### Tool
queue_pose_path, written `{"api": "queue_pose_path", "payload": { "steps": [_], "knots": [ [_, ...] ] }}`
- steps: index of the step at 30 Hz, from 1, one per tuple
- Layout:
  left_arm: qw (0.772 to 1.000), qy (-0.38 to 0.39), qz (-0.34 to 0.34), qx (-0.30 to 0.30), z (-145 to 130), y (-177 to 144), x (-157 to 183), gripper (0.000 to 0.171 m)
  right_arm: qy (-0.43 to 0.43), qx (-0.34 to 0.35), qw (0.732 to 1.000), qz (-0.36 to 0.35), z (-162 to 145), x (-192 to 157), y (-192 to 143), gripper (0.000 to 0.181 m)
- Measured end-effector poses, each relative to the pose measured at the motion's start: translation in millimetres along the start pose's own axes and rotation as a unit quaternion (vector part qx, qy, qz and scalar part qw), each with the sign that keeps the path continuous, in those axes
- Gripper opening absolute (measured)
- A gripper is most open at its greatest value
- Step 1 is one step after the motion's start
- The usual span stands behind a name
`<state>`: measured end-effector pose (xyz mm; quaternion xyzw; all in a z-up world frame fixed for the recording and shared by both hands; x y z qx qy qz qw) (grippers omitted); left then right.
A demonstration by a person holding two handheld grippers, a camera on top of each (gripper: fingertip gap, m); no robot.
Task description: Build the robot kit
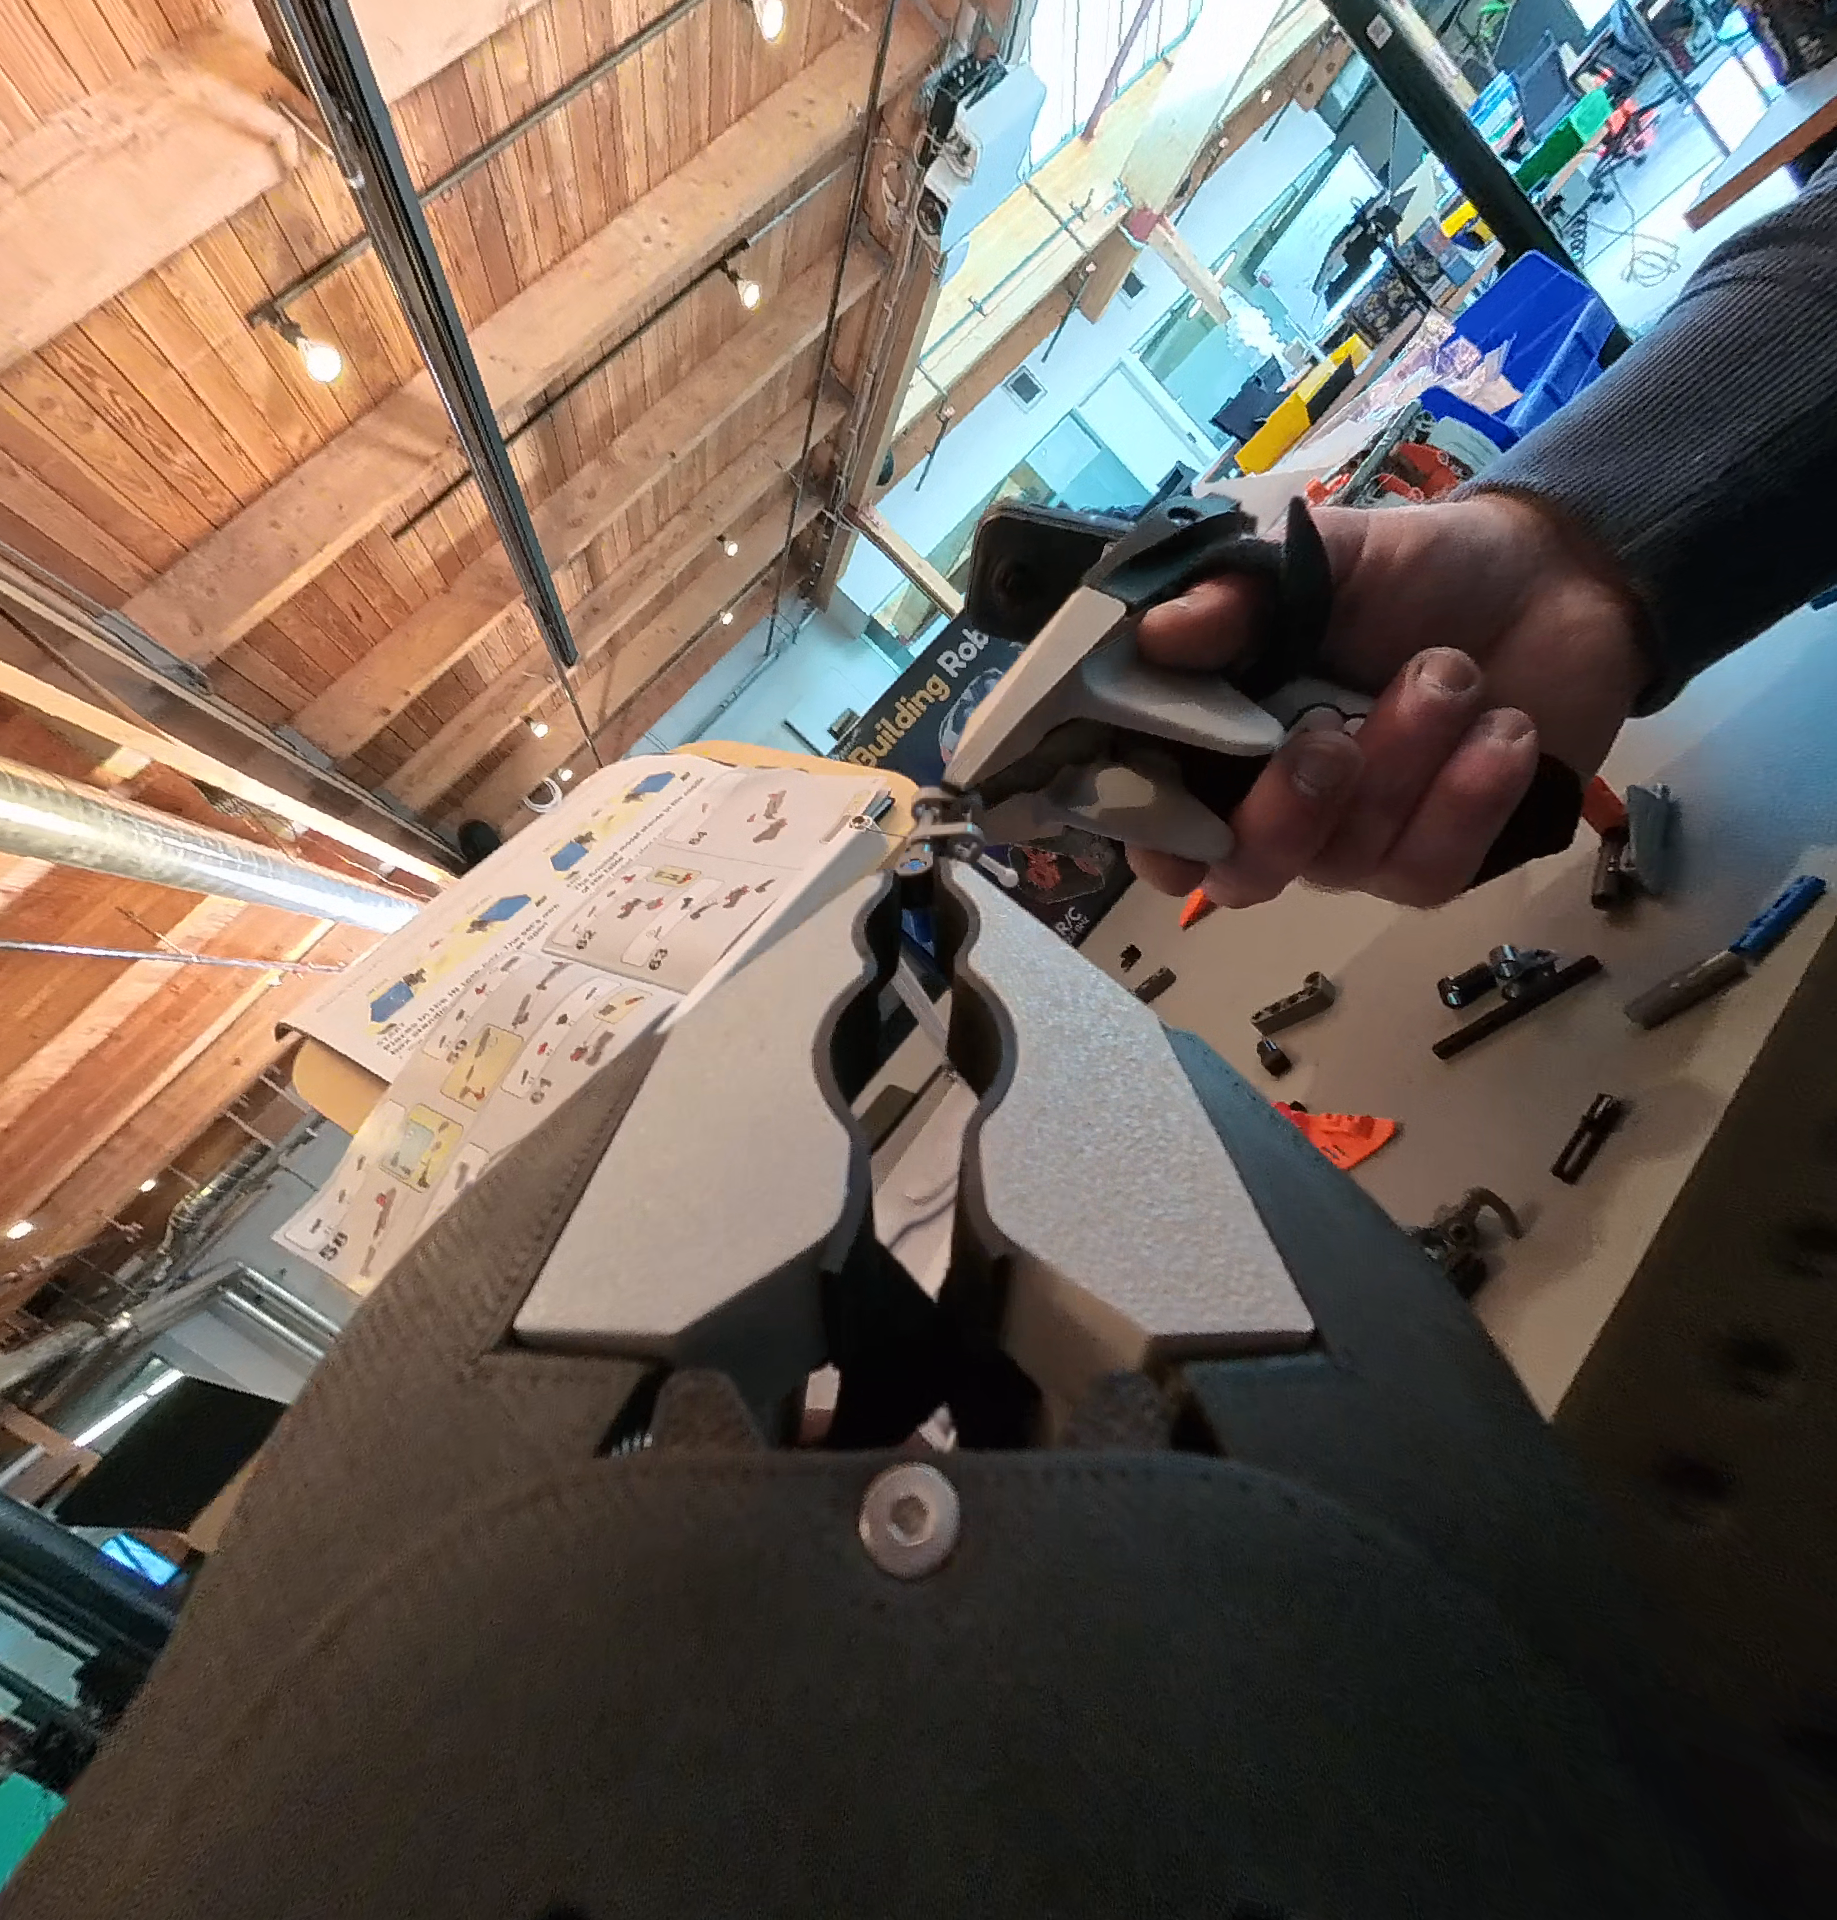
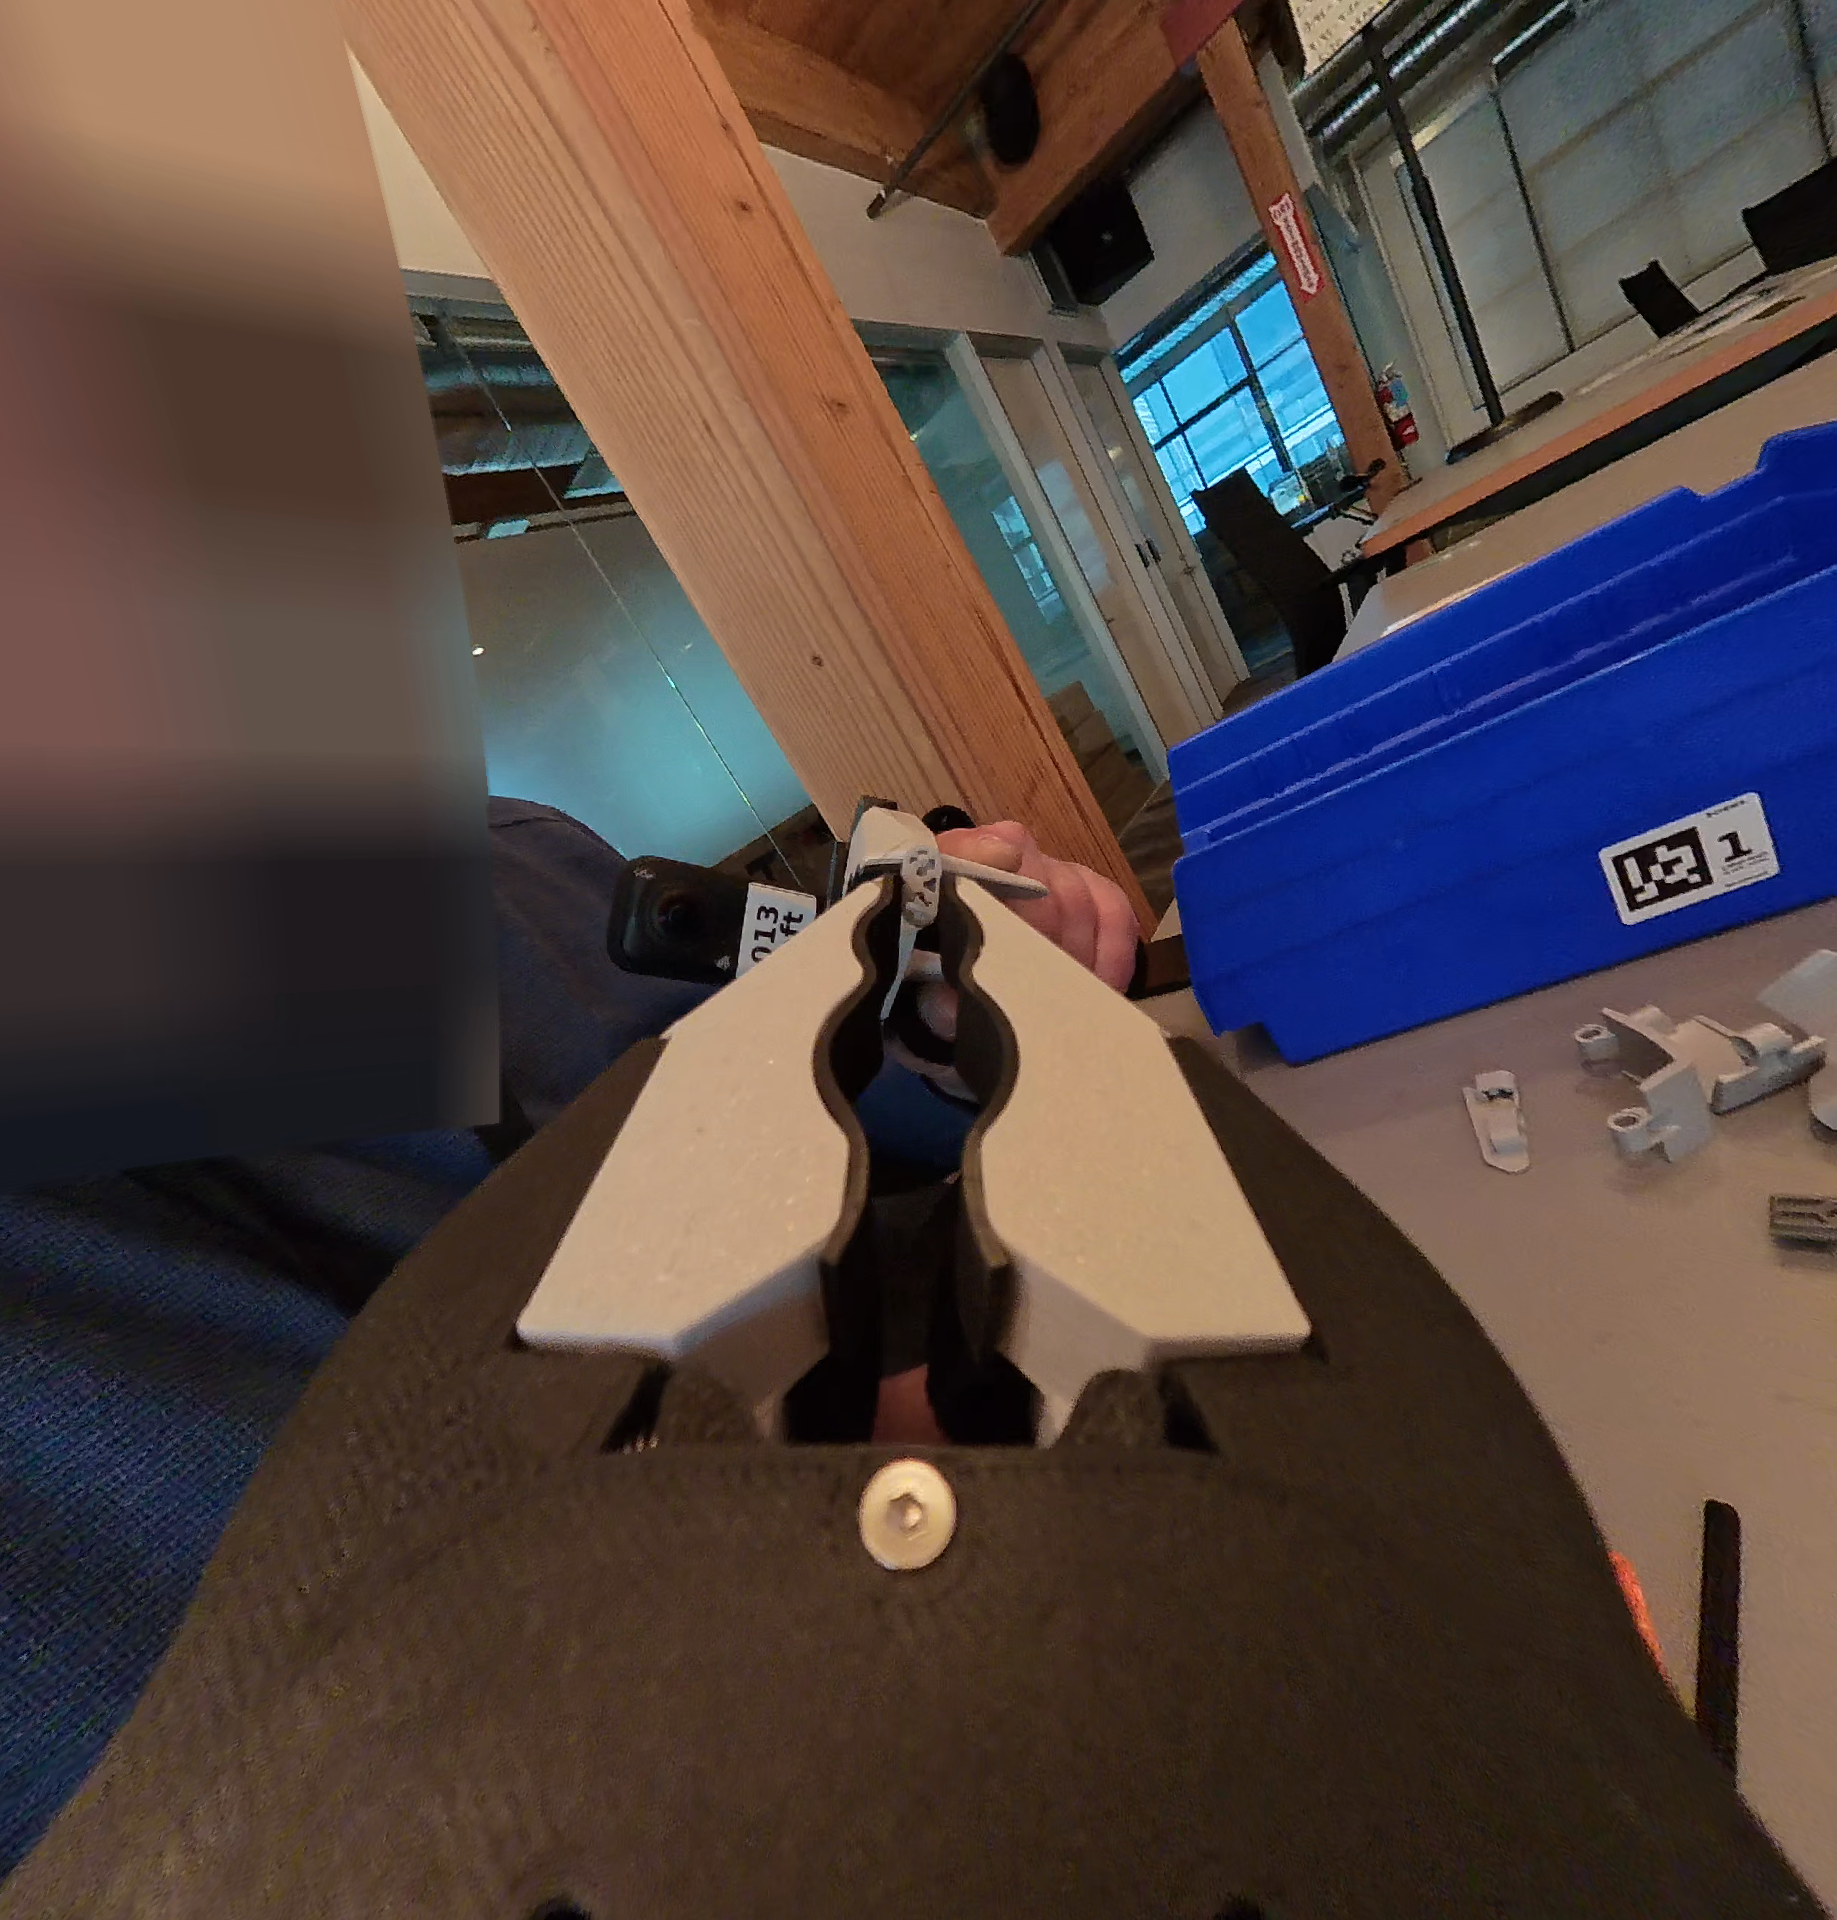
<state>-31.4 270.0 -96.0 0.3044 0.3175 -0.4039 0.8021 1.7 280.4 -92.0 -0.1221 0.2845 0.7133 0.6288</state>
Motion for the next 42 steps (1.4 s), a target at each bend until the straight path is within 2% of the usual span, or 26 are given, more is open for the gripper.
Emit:
{"api": "queue_pose_path", "payload": {
  "steps": [7,25,30,38,42],
  "knots": [
    [1.000,0.024,0.004,0.017,6.5,1.9,0.4,0.004,0.013,0.017,0.999,0.031,2.7,-6.9,-1.6,0.004],
    [0.999,0.047,0.015,0.023,8.3,1.2,1.2,0.003,0.034,0.018,0.998,0.052,-1.2,-11.0,-0.5,0.004],
    [0.998,0.056,0.003,0.012,3.7,2.2,4.2,0.003,0.018,-0.015,0.999,0.024,-2.7,-6.9,-2.6,0.004],
    [0.996,0.076,-0.042,-0.004,-6.2,5.5,20.9,0.003,0.001,-0.128,0.991,-0.034,-16.2,5.5,-15.9,0.004],
    [0.995,0.083,-0.053,0.001,-5.0,6.1,26.6,0.003,0.009,-0.149,0.989,-0.016,-20.7,2.8,-20.4,0.004]
  ]
}}
Point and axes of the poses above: each gripper's, where its closed fingertips meet, y out along the fingers, z out of its top, x = y × z across the jaws, the point moved 1 cm from there along -y, back along the fingers, and after that the axes turned 2 degrees about y, right-handed, at the moved point
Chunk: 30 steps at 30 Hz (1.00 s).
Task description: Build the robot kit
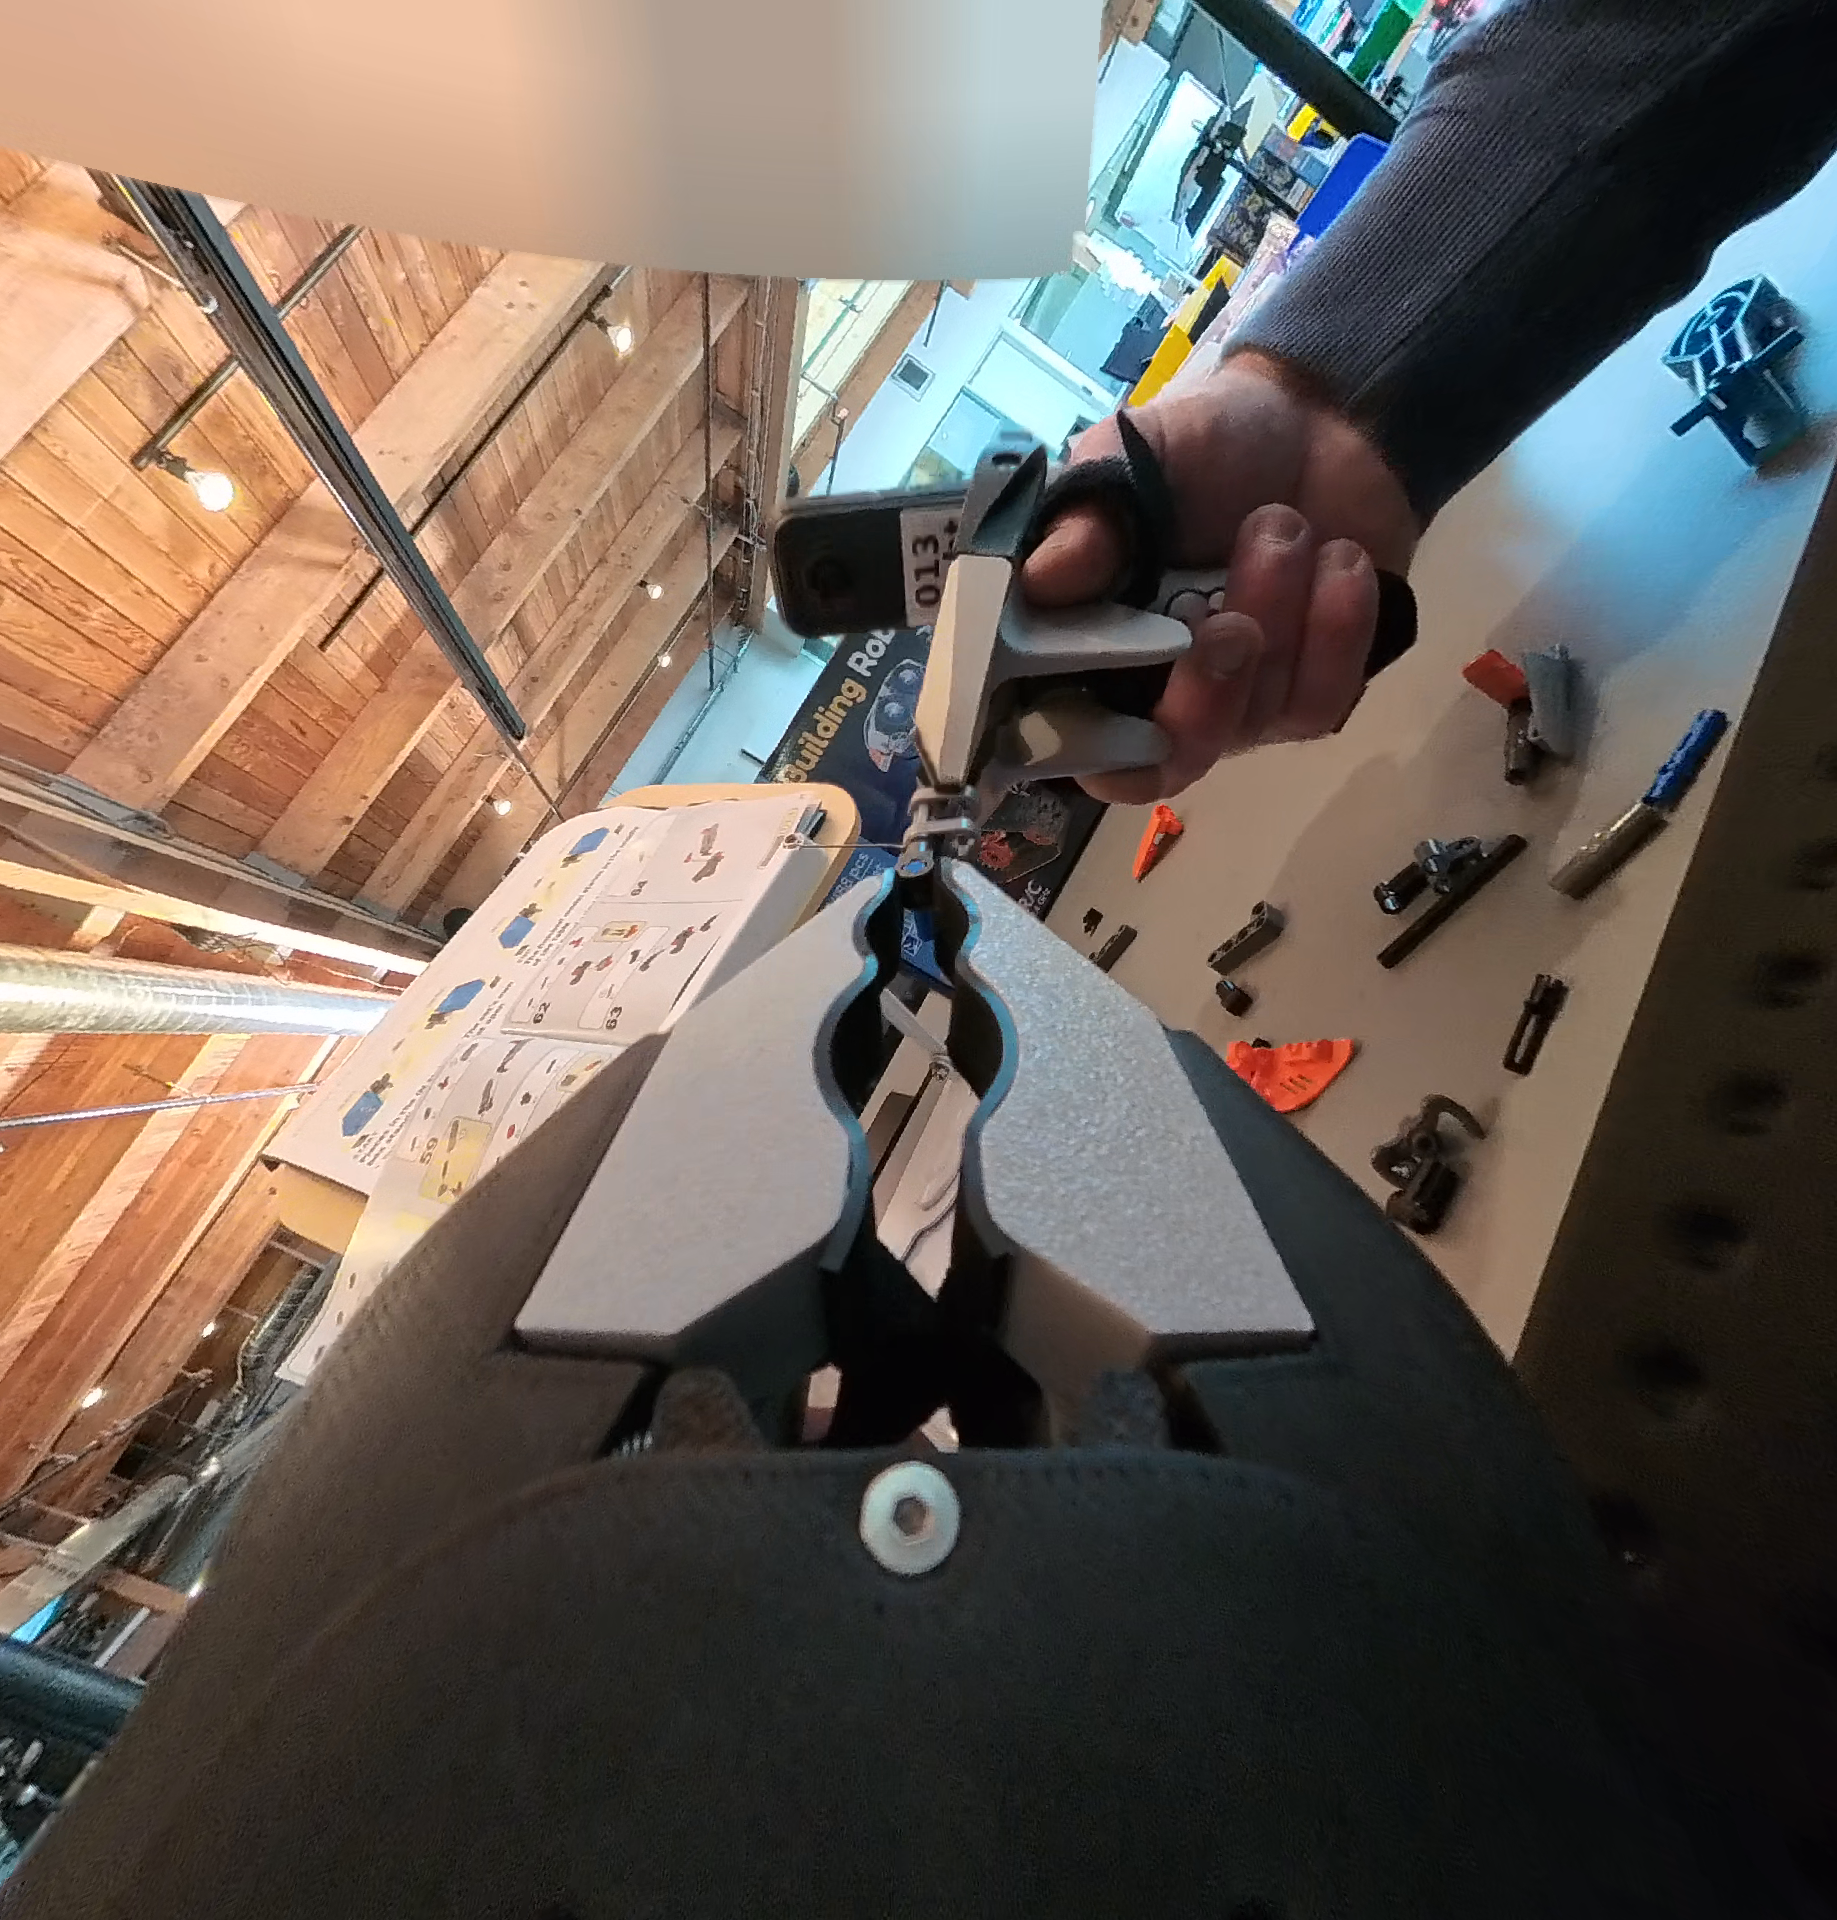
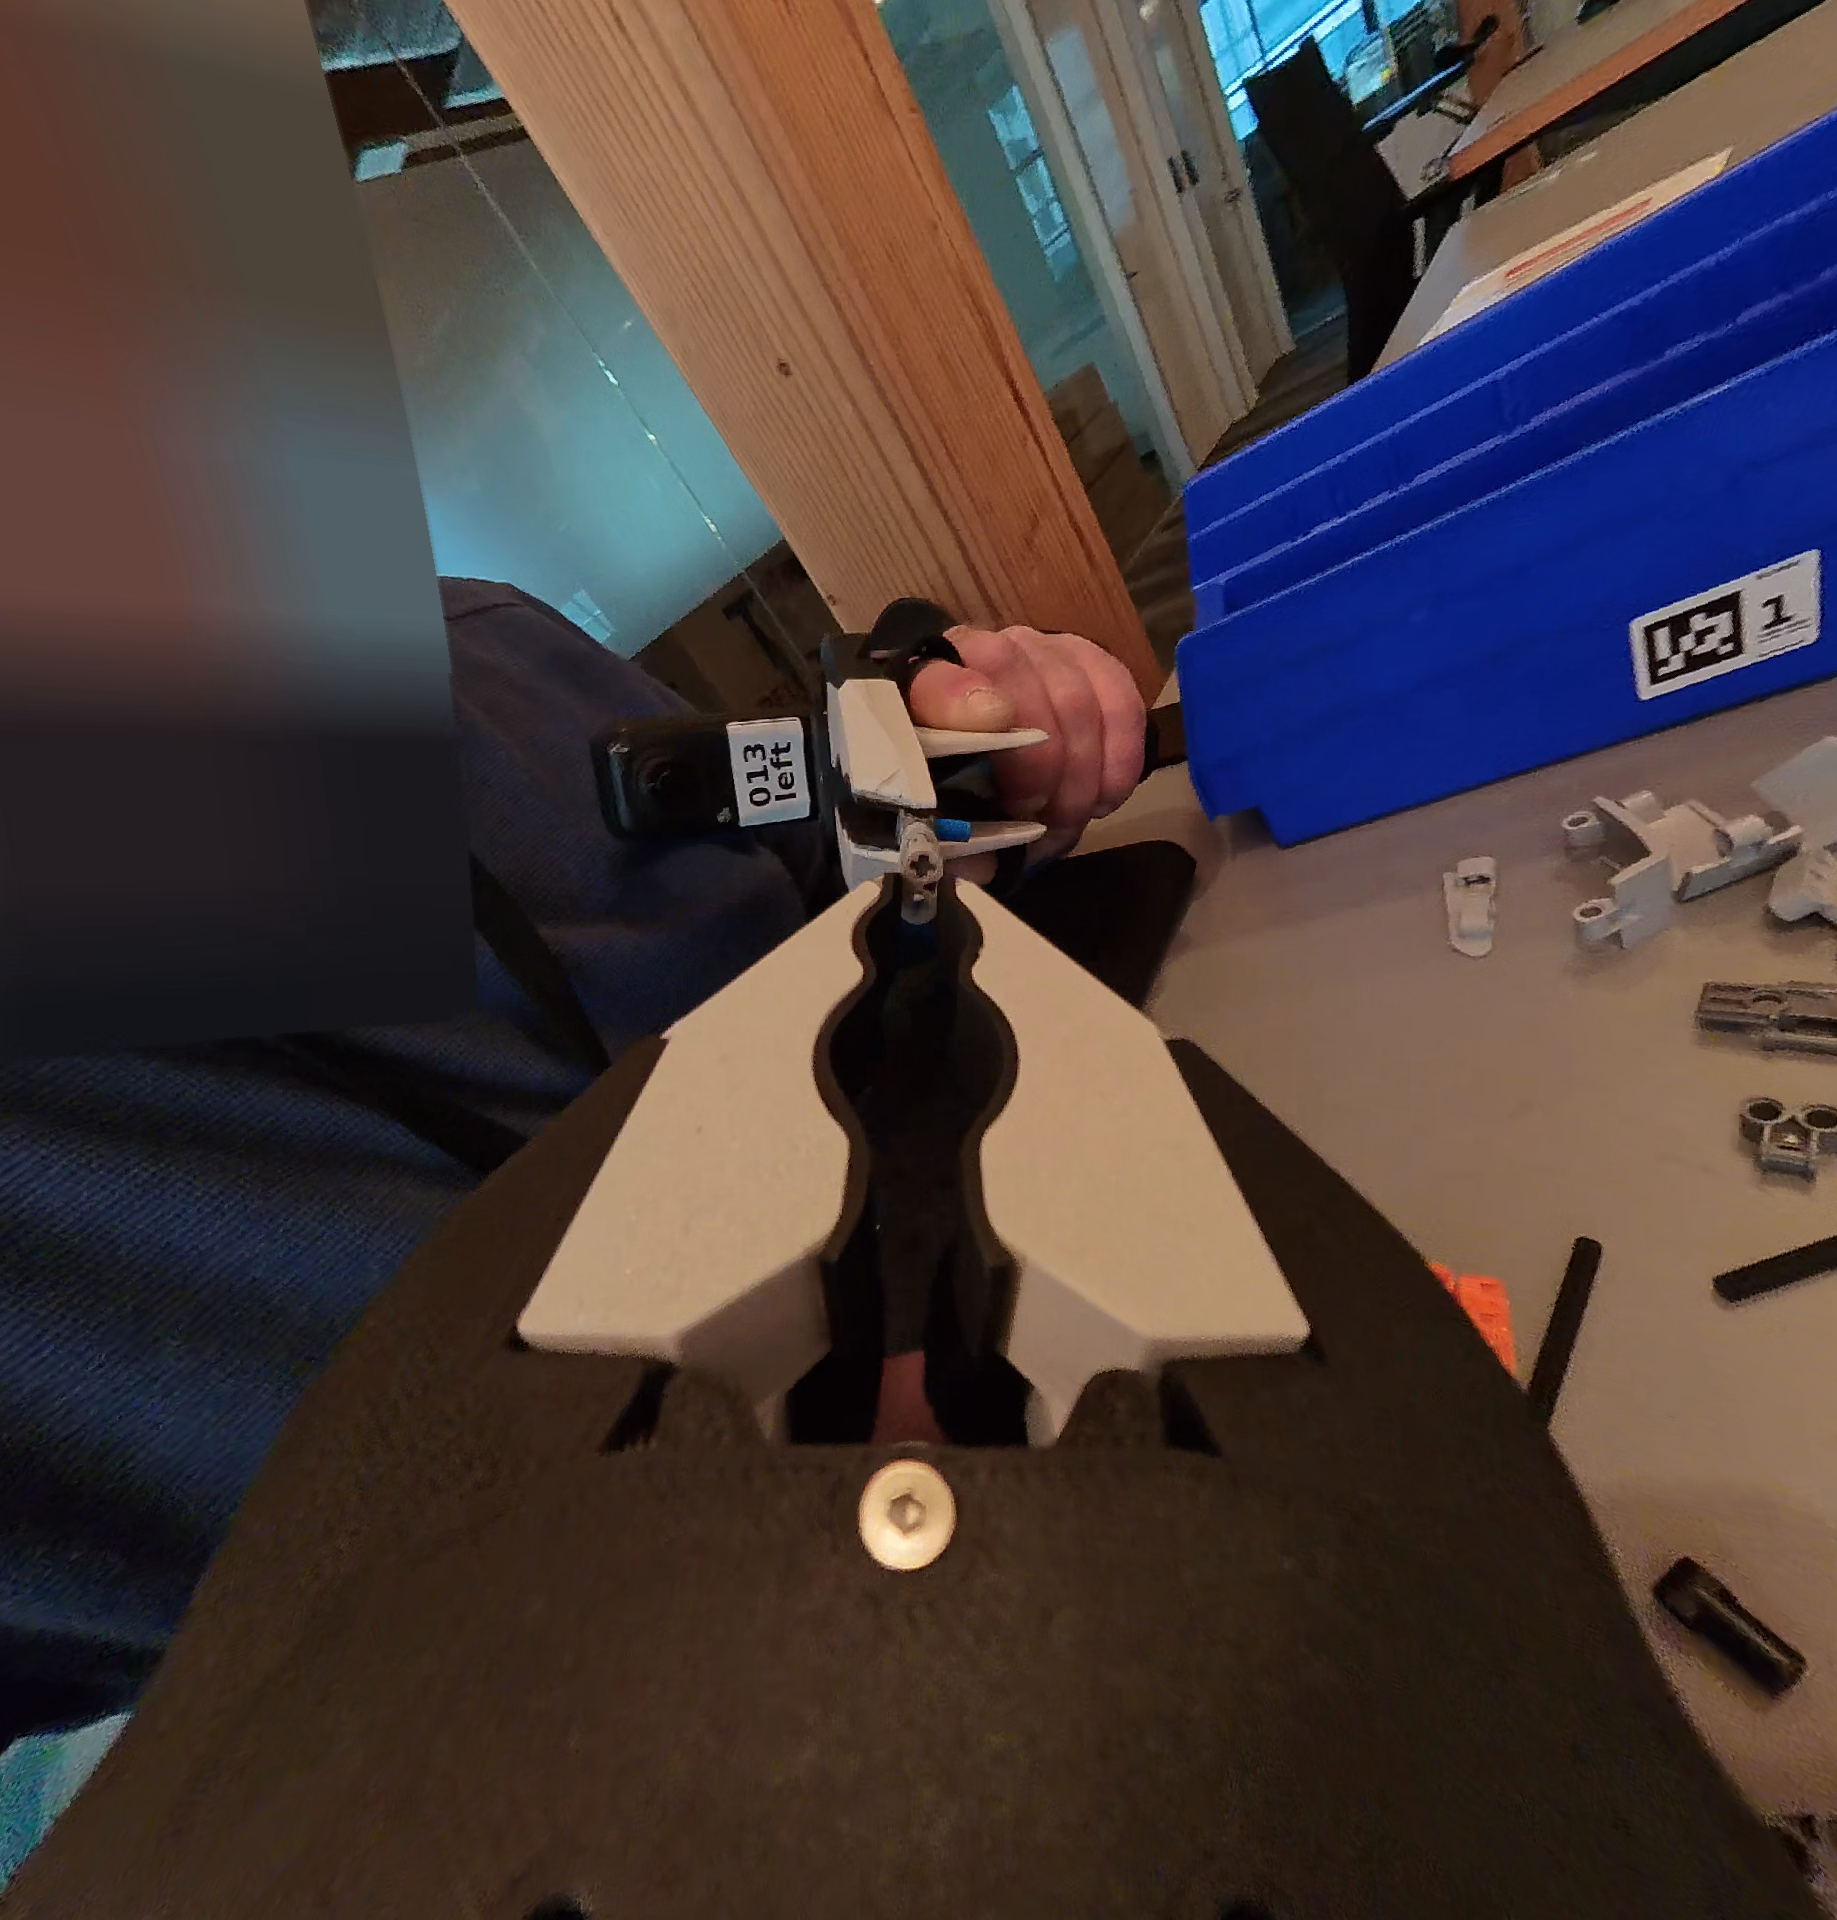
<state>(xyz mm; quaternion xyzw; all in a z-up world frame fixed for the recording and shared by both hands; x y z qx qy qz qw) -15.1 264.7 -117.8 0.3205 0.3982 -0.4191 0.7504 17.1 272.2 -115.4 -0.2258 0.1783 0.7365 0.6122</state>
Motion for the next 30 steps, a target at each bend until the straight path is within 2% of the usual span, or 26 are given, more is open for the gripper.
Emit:
{"api": "queue_pose_path", "payload": {
  "steps": [4,10,20,30],
  "knots": [
    [1.000,0.007,-0.009,0.004,0.9,-1.5,5.5,0.003,0.007,-0.010,1.000,0.026,-6.3,-2.4,0.5,0.004],
    [0.999,0.010,-0.030,0.013,2.5,-2.8,14.2,0.003,-0.005,-0.042,0.999,0.025,-13.9,-4.6,0.0,0.004],
    [0.994,0.031,-0.101,0.019,3.8,-2.1,45.1,0.004,-0.016,-0.167,0.986,0.003,-46.3,-1.3,-7.7,0.003],
    [0.984,0.030,-0.177,0.008,-0.6,-2.4,73.5,0.004,-0.029,-0.256,0.966,-0.026,-75.4,8.3,-13.2,0.002]
  ]
}}
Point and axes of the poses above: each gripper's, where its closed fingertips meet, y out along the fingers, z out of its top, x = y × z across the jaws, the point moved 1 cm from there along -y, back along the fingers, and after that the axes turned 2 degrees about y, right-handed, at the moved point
